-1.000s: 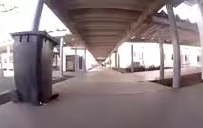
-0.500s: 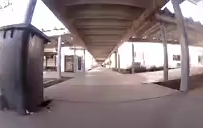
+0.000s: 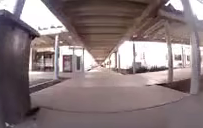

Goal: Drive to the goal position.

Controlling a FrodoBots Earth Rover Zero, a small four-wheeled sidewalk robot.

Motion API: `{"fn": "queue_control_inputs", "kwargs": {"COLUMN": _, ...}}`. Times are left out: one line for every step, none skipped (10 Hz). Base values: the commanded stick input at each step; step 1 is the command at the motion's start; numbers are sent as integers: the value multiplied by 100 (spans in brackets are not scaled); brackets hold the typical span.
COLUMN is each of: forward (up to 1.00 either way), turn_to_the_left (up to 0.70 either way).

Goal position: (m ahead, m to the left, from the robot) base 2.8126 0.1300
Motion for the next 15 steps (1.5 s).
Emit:
{"fn": "queue_control_inputs", "kwargs": {"forward": 70, "turn_to_the_left": 0}}
{"fn": "queue_control_inputs", "kwargs": {"forward": 70, "turn_to_the_left": 0}}
{"fn": "queue_control_inputs", "kwargs": {"forward": 70, "turn_to_the_left": 0}}
{"fn": "queue_control_inputs", "kwargs": {"forward": 70, "turn_to_the_left": 0}}
{"fn": "queue_control_inputs", "kwargs": {"forward": 70, "turn_to_the_left": 0}}
{"fn": "queue_control_inputs", "kwargs": {"forward": 70, "turn_to_the_left": 0}}
{"fn": "queue_control_inputs", "kwargs": {"forward": 70, "turn_to_the_left": 0}}
{"fn": "queue_control_inputs", "kwargs": {"forward": 70, "turn_to_the_left": 0}}
{"fn": "queue_control_inputs", "kwargs": {"forward": 70, "turn_to_the_left": 0}}
{"fn": "queue_control_inputs", "kwargs": {"forward": 70, "turn_to_the_left": 0}}
{"fn": "queue_control_inputs", "kwargs": {"forward": 70, "turn_to_the_left": 0}}
{"fn": "queue_control_inputs", "kwargs": {"forward": 70, "turn_to_the_left": 0}}
{"fn": "queue_control_inputs", "kwargs": {"forward": 70, "turn_to_the_left": 0}}
{"fn": "queue_control_inputs", "kwargs": {"forward": 70, "turn_to_the_left": 0}}
{"fn": "queue_control_inputs", "kwargs": {"forward": 70, "turn_to_the_left": 0}}
